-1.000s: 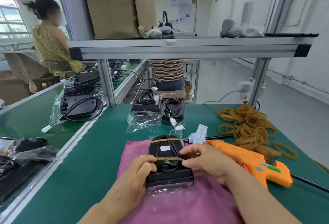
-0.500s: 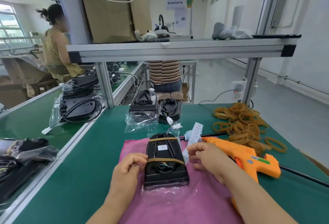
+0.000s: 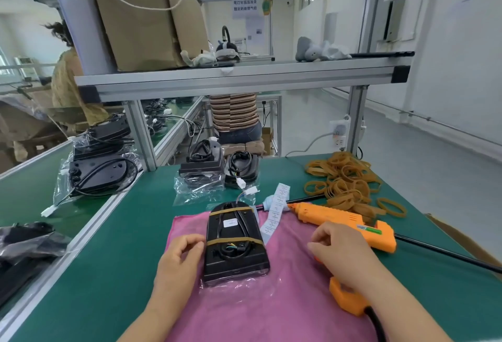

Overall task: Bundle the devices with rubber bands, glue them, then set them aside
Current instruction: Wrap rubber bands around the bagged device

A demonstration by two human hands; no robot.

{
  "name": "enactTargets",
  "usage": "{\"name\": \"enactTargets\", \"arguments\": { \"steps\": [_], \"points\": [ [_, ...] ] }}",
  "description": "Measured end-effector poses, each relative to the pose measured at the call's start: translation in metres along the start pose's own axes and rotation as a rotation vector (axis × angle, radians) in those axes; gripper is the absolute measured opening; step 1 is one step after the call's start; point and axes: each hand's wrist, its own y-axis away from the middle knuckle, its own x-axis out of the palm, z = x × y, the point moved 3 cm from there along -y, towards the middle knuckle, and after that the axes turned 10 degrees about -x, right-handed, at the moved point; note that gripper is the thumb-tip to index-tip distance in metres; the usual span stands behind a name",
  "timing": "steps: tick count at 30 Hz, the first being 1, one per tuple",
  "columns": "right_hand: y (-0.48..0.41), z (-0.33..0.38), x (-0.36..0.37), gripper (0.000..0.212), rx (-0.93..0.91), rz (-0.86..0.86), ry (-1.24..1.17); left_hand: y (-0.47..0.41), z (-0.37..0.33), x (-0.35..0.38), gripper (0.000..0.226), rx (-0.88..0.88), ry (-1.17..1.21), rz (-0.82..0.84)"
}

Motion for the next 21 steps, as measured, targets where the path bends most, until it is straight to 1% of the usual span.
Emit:
{"name": "enactTargets", "arguments": {
  "steps": [3,5,7,8,10,12,15,18,20,21],
  "points": [
    [0.002,-0.004,-0.004,0.005,0.022,-0.054,0.080,0.004,-0.007,0.001,0.019,-0.013,-0.083,0.000],
    [0.003,-0.011,-0.014,0.015,0.063,-0.138,0.176,0.004,-0.007,0.003,0.015,-0.026,-0.126,0.023],
    [0.005,-0.023,-0.026,0.029,0.124,-0.201,0.267,0.005,-0.006,0.005,0.016,-0.032,-0.165,0.024],
    [0.007,-0.030,-0.031,0.037,0.168,-0.200,0.299,0.005,-0.005,0.004,0.016,-0.039,-0.176,0.011],
    [0.008,-0.043,-0.032,0.054,0.265,-0.133,0.325,0.006,-0.005,0.004,0.017,-0.047,-0.183,-0.012],
    [0.010,-0.052,-0.025,0.064,0.339,-0.058,0.291,0.006,-0.004,0.004,0.017,-0.042,-0.193,-0.019],
    [0.010,-0.057,-0.018,0.065,0.394,-0.063,0.234,0.007,-0.004,0.004,0.016,-0.041,-0.185,-0.014],
    [0.008,-0.060,-0.018,0.052,0.421,-0.090,0.204,0.007,-0.004,0.004,0.017,-0.045,-0.199,-0.017],
    [0.009,-0.065,-0.020,0.048,0.458,-0.099,0.117,0.008,-0.003,0.003,0.018,-0.049,-0.203,-0.019],
    [0.010,-0.066,-0.023,0.048,0.477,-0.108,0.023,0.007,-0.003,0.003,0.019,-0.054,-0.201,-0.020]
  ]
}}
